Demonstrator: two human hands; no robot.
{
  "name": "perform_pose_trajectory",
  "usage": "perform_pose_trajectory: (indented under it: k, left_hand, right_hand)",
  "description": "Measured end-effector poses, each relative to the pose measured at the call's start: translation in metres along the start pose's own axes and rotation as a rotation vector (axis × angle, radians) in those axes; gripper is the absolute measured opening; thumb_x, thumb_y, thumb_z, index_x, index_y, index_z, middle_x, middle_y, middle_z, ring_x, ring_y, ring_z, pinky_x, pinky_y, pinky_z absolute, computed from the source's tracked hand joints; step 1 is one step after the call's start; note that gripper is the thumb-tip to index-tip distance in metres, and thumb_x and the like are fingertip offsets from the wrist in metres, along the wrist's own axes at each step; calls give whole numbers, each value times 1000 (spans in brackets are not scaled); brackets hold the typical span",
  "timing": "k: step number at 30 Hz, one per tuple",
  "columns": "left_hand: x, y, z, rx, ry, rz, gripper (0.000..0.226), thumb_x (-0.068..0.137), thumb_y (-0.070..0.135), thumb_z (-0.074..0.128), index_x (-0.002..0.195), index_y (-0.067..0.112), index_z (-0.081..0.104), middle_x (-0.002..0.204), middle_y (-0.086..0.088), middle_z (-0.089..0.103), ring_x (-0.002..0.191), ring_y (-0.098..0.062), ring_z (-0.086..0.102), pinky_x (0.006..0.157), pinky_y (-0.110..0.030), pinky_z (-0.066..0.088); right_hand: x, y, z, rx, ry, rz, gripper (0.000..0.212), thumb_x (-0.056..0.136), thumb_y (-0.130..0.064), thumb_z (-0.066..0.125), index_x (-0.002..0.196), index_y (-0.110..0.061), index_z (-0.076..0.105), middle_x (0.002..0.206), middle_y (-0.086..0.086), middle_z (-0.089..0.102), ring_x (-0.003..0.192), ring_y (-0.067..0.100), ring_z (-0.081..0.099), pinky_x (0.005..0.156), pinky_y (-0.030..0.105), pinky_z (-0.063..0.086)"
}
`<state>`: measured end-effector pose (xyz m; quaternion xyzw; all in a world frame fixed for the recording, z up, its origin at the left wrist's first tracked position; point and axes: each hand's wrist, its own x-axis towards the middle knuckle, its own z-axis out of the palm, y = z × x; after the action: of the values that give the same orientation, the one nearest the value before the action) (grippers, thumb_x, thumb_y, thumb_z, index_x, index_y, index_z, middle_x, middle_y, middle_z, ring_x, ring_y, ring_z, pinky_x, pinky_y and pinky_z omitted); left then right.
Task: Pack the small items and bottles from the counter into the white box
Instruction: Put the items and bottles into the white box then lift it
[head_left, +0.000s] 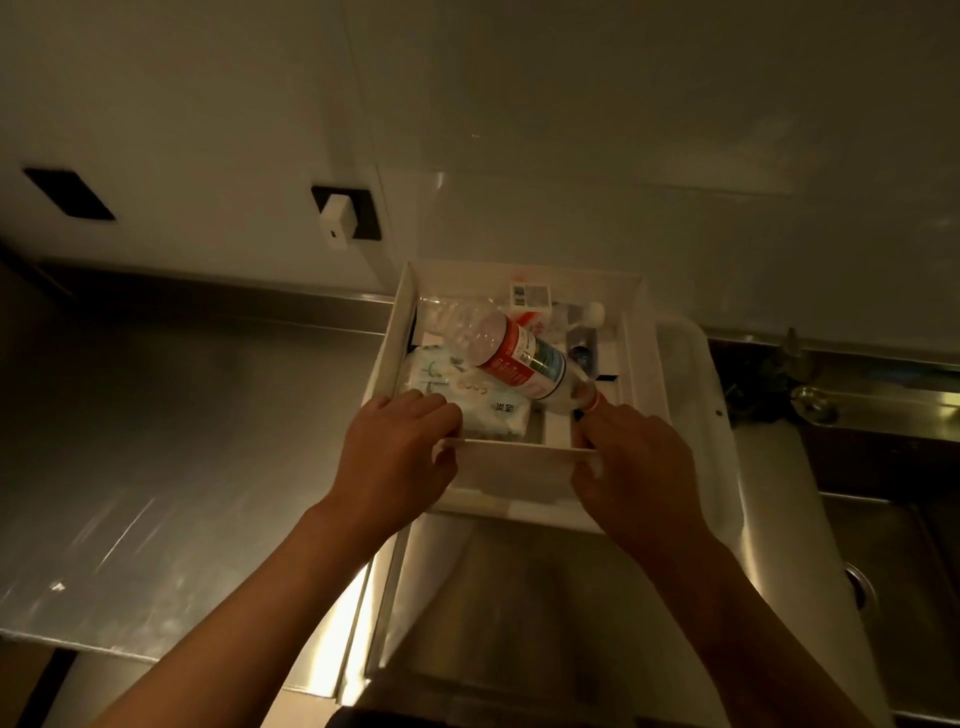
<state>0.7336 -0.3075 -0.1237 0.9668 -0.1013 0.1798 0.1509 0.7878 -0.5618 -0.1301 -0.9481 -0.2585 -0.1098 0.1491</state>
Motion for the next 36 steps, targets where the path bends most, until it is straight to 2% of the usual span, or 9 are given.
perform_pose_trajectory:
  k: [6,12,16,20,24,28,36]
  left_hand:
    - [17,-13,26,-26,-12,15,31,64,14,85,81,23,61,82,6,64,74,-21,62,64,-31,45]
    - [26,-32,49,-52,-98,-12,30,64,11,87,83,22,66,84,6,66,76,-21,65,63,-41,54]
    - [28,-44,64,-72,-157,-15,29,66,13,87,86,23,68,86,6,68,79,-20,66,65,-36,55]
    - [30,-55,79,-75,-213,-16,31,65,11,88,87,22,70,88,5,70,80,-21,68,63,-38,57]
    - [35,-65,86,-76,-224,-26,29,64,9,87,83,20,68,83,4,68,75,-21,67,57,-34,55]
    - [35,-77,95,-59,-255,-66,26,65,10,86,78,20,67,80,5,65,73,-20,65,53,-32,53]
    - [39,-87,112,-69,-274,-84,29,64,8,87,78,23,66,80,6,66,70,-21,66,50,-27,49]
  right_hand:
    - [11,15,22,4,19,-12,30,63,-8,84,77,-20,61,75,-5,58,61,11,46,56,27,42]
    - [20,22,52,-13,10,-1,28,61,-8,81,76,-20,60,77,-4,59,65,17,54,56,29,41]
    - [24,23,70,-8,-35,20,28,61,-10,83,75,-20,61,77,-4,59,65,17,55,58,29,42]
    - [28,27,88,-3,-78,42,29,62,-10,84,76,-21,61,76,-4,59,66,18,56,62,28,39]
    - [37,25,101,9,-131,59,29,62,-9,85,76,-20,62,77,-2,62,68,20,60,64,30,42]
    - [44,23,115,38,-189,80,22,68,-8,78,79,-20,63,82,-1,64,74,22,62,67,33,44]
    - [52,26,138,56,-241,146,22,71,-9,76,79,-23,61,81,-3,63,74,20,61,69,31,44]
